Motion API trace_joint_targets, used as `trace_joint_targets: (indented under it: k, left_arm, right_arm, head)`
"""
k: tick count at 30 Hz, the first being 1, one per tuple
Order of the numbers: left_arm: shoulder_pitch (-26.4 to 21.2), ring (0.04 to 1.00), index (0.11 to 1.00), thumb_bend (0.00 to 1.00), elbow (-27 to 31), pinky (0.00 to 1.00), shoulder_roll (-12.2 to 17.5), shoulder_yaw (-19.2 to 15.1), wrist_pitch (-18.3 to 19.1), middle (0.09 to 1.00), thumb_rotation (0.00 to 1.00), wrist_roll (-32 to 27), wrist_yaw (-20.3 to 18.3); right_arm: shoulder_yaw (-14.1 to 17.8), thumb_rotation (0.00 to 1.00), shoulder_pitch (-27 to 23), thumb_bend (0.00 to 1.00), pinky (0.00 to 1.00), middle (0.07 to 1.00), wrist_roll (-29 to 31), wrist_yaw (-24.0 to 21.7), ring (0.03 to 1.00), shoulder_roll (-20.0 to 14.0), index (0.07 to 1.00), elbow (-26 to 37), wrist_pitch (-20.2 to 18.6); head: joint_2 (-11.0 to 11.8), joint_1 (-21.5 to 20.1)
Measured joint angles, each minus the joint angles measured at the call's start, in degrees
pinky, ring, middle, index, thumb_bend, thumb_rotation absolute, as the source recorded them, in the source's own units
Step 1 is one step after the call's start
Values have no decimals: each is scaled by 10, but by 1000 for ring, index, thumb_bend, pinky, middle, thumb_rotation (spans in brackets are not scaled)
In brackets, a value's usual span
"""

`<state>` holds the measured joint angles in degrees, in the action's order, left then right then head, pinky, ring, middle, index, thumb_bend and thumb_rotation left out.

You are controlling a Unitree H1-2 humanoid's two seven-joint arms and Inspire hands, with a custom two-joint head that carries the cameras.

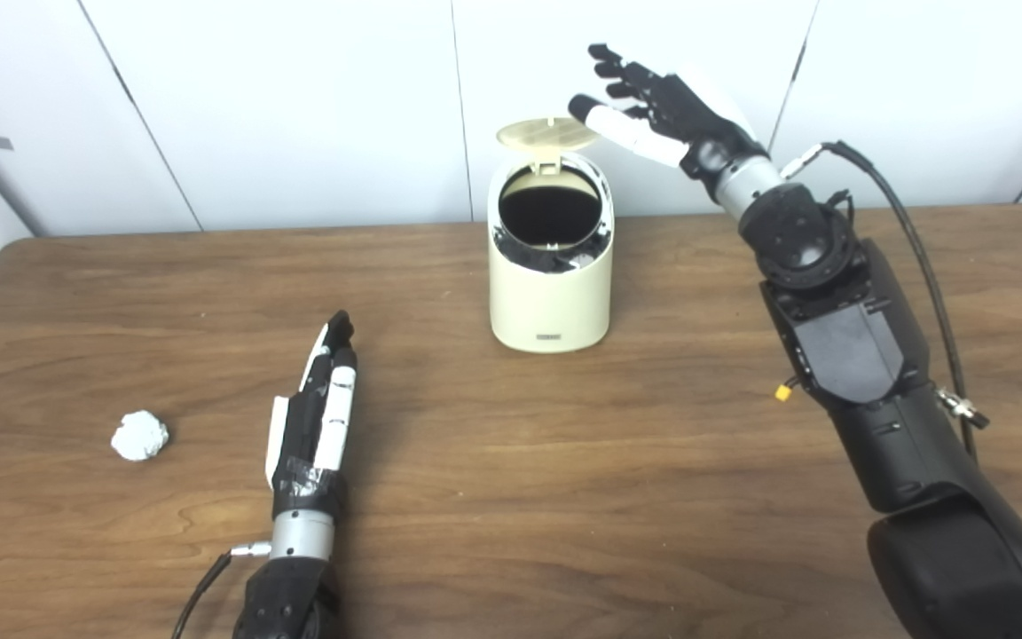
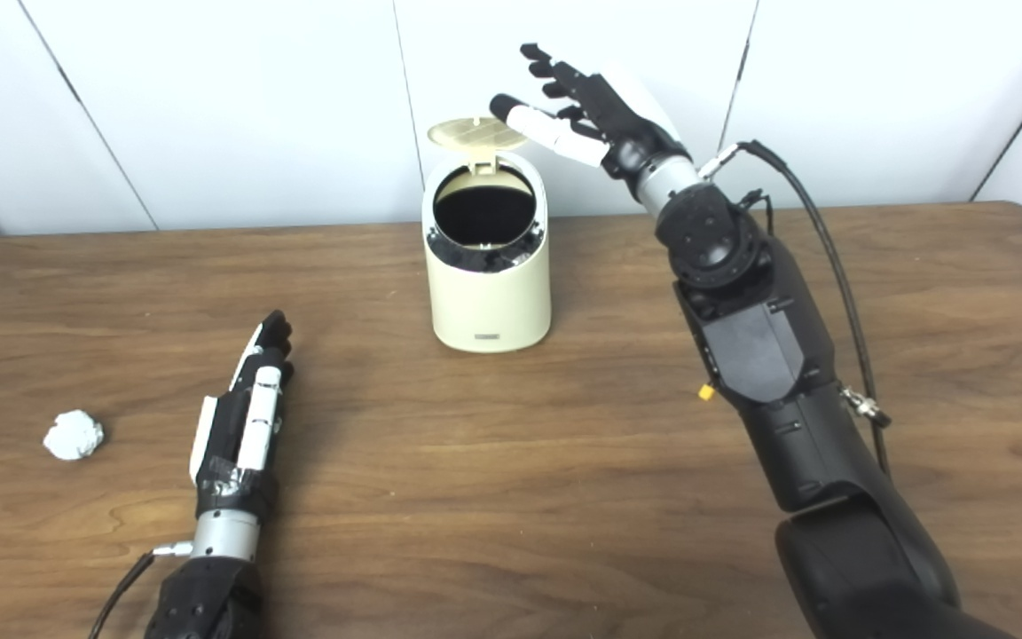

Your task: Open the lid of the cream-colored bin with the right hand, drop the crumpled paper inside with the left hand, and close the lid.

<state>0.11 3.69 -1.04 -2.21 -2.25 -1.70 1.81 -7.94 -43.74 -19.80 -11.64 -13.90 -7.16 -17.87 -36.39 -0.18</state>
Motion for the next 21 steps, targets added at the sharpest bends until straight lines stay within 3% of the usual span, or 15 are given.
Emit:
trace_joint_targets:
  k: [6,14,21]
  left_arm:
    - [0,1000,978,382,0,1000,4,1,0,976,806,-5,-3]
    - [1,1000,983,357,0,1000,9,0,2,981,797,-13,-7]
    - [0,1000,975,355,1,1000,10,0,5,975,800,-17,-9]
  right_arm:
    - [24,900,38,471,815,944,17,-2,910,-16,929,44,-24]
    - [62,901,82,481,873,937,76,-7,919,-20,929,73,-31]
    - [75,926,129,491,908,959,115,-7,943,-17,937,120,-33]
  head:
    - [-3,-6]
    - [-5,-12]
    - [-11,-18]
